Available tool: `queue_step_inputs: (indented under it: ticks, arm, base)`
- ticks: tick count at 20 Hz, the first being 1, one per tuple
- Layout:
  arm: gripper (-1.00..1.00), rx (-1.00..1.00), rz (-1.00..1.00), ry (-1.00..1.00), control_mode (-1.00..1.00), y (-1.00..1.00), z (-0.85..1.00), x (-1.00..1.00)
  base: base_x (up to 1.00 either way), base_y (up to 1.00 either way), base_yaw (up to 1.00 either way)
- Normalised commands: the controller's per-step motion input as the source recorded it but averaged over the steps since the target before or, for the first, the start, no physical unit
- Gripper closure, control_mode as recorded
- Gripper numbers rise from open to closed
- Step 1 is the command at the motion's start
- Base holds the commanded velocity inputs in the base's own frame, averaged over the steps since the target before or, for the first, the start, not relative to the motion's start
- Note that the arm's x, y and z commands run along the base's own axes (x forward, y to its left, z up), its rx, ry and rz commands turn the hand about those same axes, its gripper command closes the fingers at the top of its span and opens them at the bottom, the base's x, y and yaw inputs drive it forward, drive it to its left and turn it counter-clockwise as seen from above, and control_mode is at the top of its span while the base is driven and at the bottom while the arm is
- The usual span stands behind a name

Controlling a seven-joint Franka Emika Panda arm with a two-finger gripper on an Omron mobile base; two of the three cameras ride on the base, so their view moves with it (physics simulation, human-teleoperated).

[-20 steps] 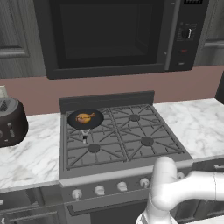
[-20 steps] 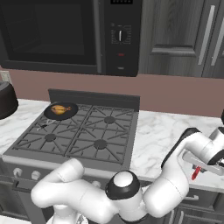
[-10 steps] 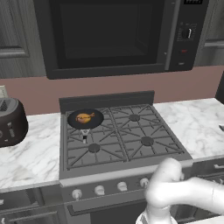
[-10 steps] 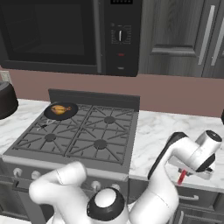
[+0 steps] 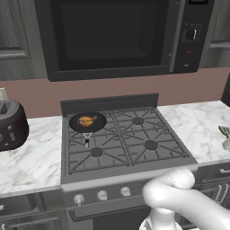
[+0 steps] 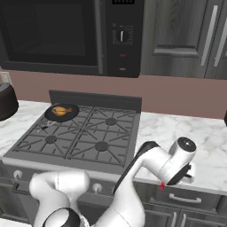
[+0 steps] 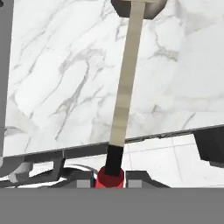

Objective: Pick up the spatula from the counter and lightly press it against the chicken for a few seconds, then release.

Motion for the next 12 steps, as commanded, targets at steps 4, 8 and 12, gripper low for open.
queue_step_inputs:
  ticks: [4,8,12]
  arm:
    - [1.0,-0.08,0.02,-0.22,-1.0,0.57,0.41,-0.31]
    - [1.0,-0.06,0.11,-0.21,-1.0,0.56,0.28,-0.17]
    - [1.0,-0.09,0.17,-0.19,-1.0,0.68,0.25,-0.04]
  base:
    - [0.0,0.0,0.0]
    - [0.0,0.0,0.0]
    - [0.0,0.0,0.0]
